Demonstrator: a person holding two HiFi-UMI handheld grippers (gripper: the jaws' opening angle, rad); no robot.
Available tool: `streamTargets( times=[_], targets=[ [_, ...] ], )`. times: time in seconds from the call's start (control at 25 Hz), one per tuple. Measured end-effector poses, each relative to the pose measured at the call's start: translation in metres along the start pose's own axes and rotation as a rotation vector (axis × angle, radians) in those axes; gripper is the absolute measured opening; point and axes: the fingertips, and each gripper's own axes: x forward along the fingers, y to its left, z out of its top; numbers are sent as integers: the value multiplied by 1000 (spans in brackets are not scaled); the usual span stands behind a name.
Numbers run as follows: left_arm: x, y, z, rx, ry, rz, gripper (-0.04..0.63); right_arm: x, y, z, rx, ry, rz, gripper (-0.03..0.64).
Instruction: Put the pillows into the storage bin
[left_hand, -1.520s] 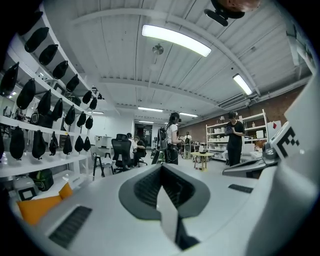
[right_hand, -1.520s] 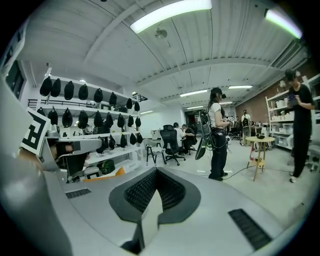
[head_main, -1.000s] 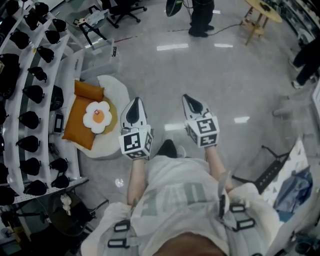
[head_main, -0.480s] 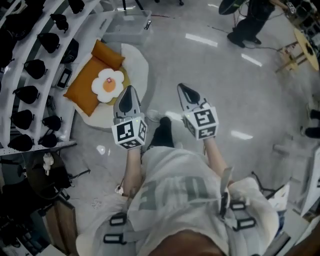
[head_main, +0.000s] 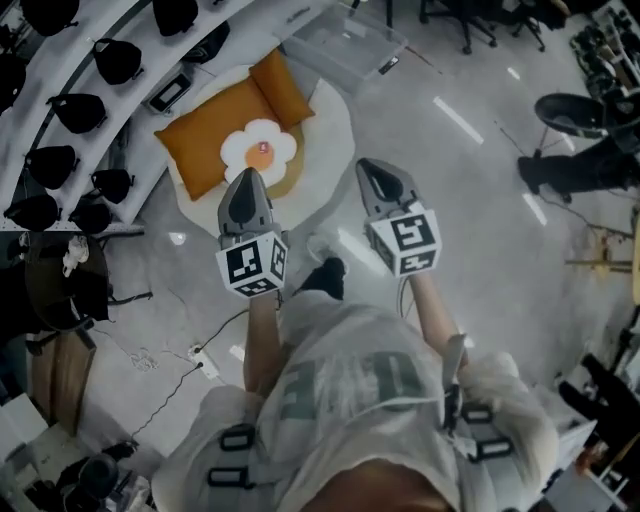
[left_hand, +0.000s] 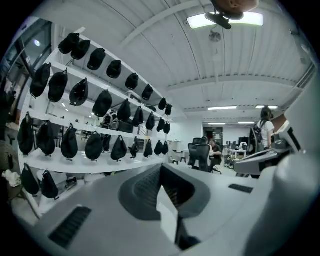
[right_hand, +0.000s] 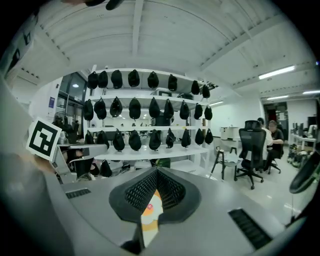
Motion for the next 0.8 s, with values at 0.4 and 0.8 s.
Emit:
streamTargets(
  times=[0.4, 0.8],
  targets=[
    [45, 77, 1, -48, -20, 238, 8, 125, 24, 24, -41, 33, 254, 8],
    [53, 90, -2, -75, -23, 421, 8, 186, 41, 34, -49, 2, 495, 9]
  ],
)
